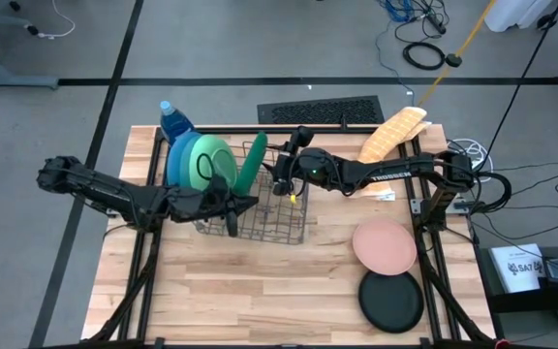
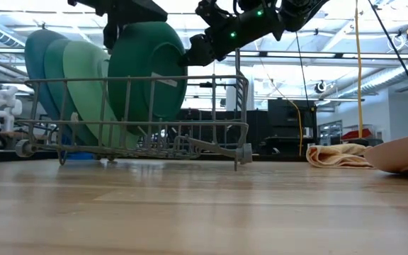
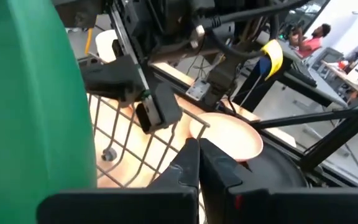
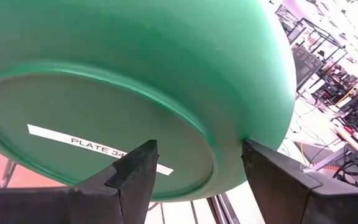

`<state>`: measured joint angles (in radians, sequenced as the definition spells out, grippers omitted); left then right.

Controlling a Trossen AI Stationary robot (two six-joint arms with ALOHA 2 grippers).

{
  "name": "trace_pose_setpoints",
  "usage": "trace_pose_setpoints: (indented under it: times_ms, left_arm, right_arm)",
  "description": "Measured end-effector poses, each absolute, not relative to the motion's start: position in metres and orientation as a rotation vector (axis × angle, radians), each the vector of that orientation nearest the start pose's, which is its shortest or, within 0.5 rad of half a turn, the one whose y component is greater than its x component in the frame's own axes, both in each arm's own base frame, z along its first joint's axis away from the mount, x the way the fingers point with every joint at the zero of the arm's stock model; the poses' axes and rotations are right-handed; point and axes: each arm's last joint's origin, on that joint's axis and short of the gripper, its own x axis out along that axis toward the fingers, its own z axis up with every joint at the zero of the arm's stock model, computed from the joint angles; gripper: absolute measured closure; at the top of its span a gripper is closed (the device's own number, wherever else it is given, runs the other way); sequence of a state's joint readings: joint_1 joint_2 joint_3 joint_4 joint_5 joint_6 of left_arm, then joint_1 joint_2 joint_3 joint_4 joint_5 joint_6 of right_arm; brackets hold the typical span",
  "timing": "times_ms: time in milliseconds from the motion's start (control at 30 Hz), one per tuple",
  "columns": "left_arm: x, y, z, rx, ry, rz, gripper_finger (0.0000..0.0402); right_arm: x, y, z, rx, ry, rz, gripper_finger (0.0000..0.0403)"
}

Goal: Sort dishes
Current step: Put the dark green plate into the dish rack

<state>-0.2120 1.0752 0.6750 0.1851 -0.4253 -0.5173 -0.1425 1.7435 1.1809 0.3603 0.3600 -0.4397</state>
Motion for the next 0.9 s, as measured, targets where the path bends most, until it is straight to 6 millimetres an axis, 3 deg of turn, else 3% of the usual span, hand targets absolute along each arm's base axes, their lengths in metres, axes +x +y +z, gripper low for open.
trace_pose_setpoints:
  times_ms: [300, 567, 733, 900]
  left_arm:
    - [0.228, -0.044, 0.293, -0.354, 0.037, 0.134, 0.0394]
    - [0.209, -0.052, 0.311, -0.237, -0.034, 0.064, 0.0328]
    - [0.195, -0.051, 0.316, -0.162, 0.069, 0.211, 0.0292]
    - [0.198, -0.048, 0.307, -0.179, 0.2, 0.306, 0.0284]
  right_arm:
    - [0.392, -0.066, 0.263, -0.452, 0.327, -0.444, 0.0174]
    - [0.391, -0.066, 0.261, -0.454, 0.348, -0.439, 0.0174]
    - [0.391, -0.066, 0.261, -0.462, 0.352, -0.437, 0.0174]
    - [0.391, -0.066, 0.261, -0.464, 0.353, -0.437, 0.0174]
